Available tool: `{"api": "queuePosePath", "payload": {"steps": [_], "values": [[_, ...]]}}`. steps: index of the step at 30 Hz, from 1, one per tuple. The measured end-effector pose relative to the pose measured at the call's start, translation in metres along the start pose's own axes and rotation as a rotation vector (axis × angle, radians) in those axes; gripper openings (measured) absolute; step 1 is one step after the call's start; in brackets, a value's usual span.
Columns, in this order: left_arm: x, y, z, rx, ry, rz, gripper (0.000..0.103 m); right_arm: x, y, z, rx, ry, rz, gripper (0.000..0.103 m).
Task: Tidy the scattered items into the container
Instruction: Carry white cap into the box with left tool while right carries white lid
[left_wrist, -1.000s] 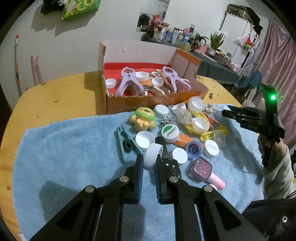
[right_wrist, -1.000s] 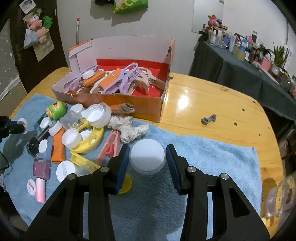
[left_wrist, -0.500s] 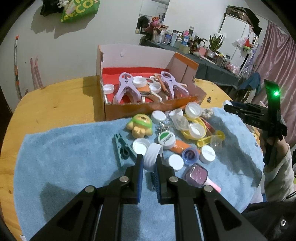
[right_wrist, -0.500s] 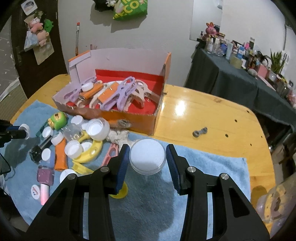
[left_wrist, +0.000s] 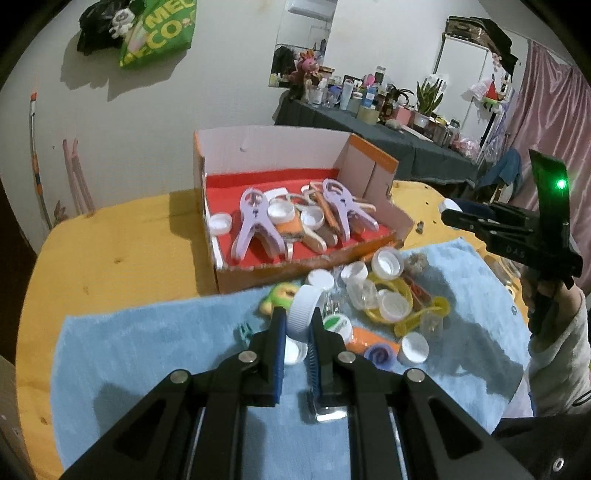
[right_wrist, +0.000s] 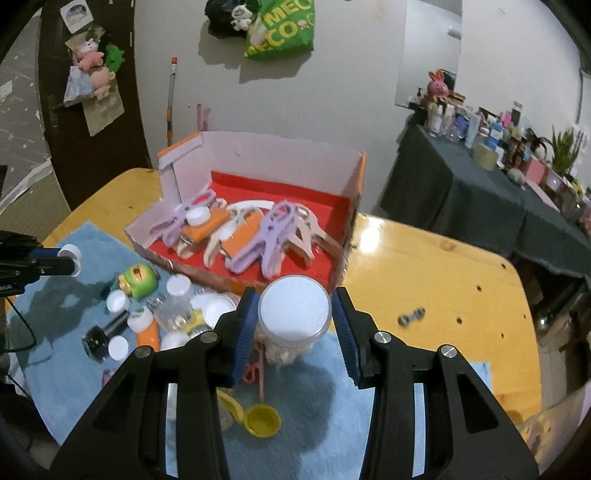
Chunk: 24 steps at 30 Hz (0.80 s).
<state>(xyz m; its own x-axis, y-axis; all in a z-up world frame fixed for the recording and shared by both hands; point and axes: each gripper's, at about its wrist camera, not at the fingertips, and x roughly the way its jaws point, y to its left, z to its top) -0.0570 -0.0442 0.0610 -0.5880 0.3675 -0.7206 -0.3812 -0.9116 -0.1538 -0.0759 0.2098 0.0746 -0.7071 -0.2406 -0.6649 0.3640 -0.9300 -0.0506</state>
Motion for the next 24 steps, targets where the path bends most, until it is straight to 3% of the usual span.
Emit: {"api": "queuePosePath", "payload": {"steps": [24], "values": [[0.038, -0.019, 0.078, 0.082, -0.064, 0.02, 0.012, 0.045, 0.019, 0.064, -0.053, -0.019, 0.085, 0.039]]}}
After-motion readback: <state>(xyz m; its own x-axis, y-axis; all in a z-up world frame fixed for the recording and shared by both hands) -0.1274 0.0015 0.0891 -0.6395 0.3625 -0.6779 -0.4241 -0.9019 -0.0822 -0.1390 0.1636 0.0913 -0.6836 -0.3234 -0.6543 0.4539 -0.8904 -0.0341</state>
